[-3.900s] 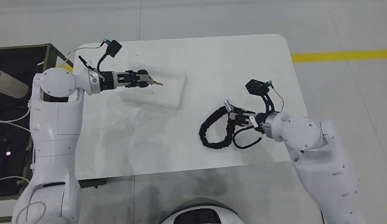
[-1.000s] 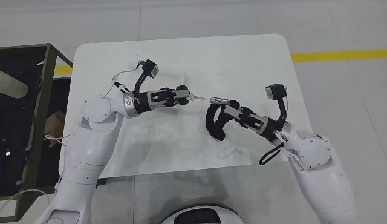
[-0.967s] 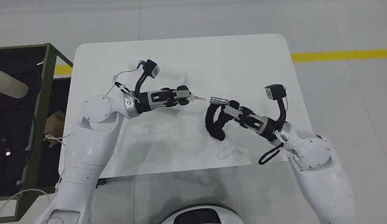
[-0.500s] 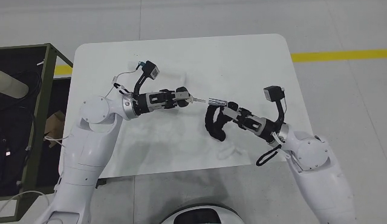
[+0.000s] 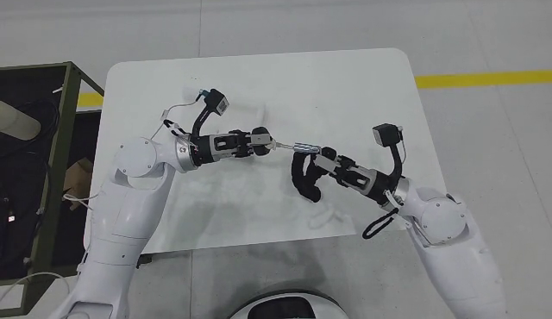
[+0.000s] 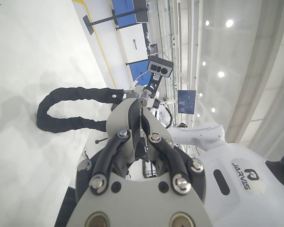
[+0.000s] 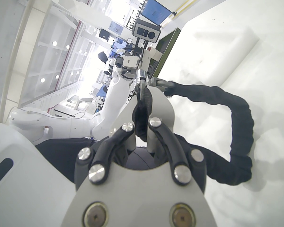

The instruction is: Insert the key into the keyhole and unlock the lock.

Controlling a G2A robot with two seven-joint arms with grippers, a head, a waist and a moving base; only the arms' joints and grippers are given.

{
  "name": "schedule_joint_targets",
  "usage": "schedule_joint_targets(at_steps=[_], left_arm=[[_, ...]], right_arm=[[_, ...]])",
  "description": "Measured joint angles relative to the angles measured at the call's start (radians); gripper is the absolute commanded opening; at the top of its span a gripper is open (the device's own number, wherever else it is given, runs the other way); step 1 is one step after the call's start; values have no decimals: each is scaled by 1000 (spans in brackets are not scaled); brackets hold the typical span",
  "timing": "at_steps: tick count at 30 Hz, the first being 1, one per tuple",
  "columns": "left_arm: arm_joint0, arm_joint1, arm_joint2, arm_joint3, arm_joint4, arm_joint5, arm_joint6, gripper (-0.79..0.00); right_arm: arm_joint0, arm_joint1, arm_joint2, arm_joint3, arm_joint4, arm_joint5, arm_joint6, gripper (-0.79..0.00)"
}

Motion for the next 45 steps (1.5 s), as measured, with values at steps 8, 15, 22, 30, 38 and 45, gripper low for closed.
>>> schedule_joint_targets(at_steps=[8,15,22,30,38,45], left_arm=[[7,2,-3,-7,-5,-5,4,-785],[10,3,-9,-6,-10,-13,23,-785],[10,3,0,-7,-8,-12,34,-785],[5,2,1,-5,-4,-23,58,-785],[12,1,-2,-8,7,-33,86,-785],[53,0,-4,-41,-5,-9,132,-785]], right_arm=[[4,0,-17,-1,-4,-1,-5,-785],[7,0,-18,5,-3,-9,-23,-785],[10,0,-24,4,-14,-12,-39,-785],[20,-1,-34,12,-31,-15,-58,-785],[26,-3,-35,18,-14,-22,-80,-785],[-14,-2,-25,-14,-41,-8,-132,-785]])
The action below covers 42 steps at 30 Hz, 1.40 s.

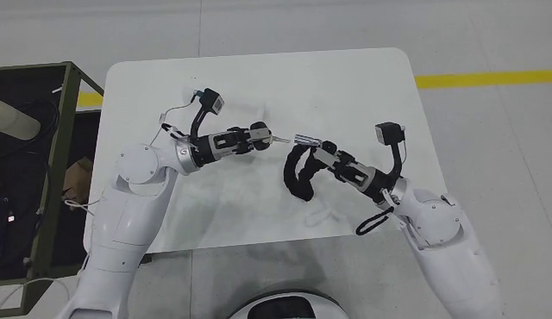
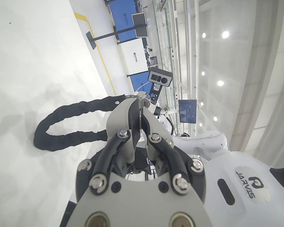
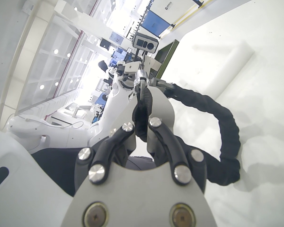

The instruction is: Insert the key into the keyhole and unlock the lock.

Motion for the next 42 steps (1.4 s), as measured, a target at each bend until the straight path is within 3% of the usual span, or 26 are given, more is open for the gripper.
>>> schedule_joint_targets(at_steps=[42], left_arm=[[-22,1,12,13,0,29,-10,-785]], right_arm=[[32,-7,-42,16,-70,6,-23,-785]])
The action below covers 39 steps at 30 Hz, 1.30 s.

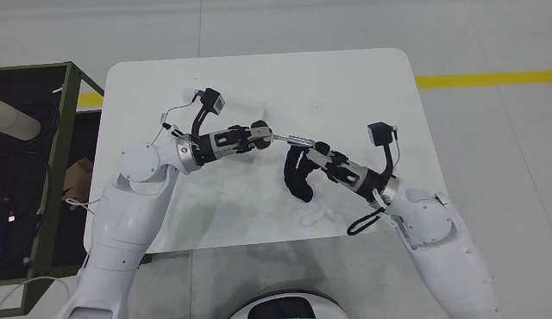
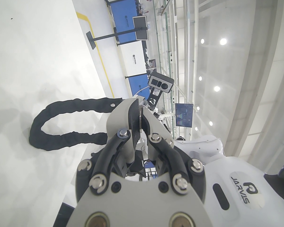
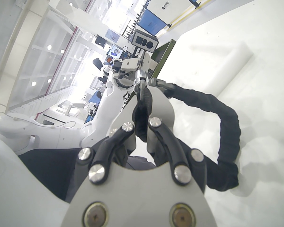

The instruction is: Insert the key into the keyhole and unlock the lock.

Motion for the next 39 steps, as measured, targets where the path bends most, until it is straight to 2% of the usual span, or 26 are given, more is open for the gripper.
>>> schedule_joint_targets(at_steps=[37,38,39], left_arm=[[-1,2,7,-9,39,-19,-26,-785],[-2,2,8,-9,42,-19,-29,-440],[-3,2,9,-10,46,-19,-31,0]], right_arm=[[21,-8,-30,-6,-66,40,-16,-785],[21,-8,-30,-6,-66,40,-15,-785],[21,-9,-30,-6,-66,40,-15,-785]])
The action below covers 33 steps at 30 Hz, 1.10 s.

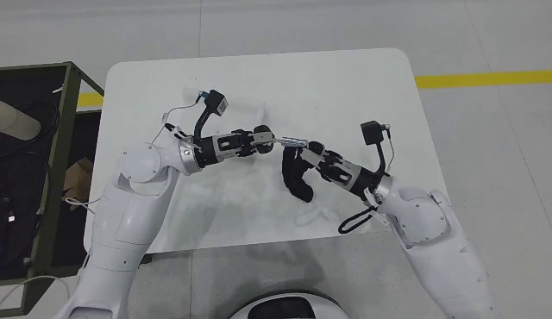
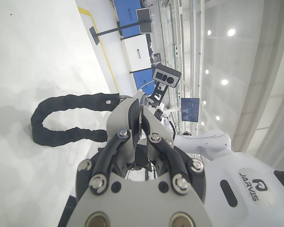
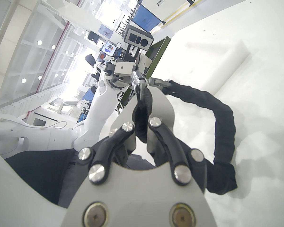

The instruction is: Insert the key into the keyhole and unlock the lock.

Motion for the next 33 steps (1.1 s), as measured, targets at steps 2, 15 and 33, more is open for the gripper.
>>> schedule_joint_targets(at_steps=[2,15,33], left_arm=[[0,0,1,-2,1,-4,-3,0],[-26,12,-86,55,-104,26,-85,-434],[-81,12,-31,113,-81,-41,-211,-785]], right_arm=[[0,0,0,0,0,-1,0,-785],[0,3,39,27,117,-29,58,-785],[29,0,16,40,125,0,115,-785]])
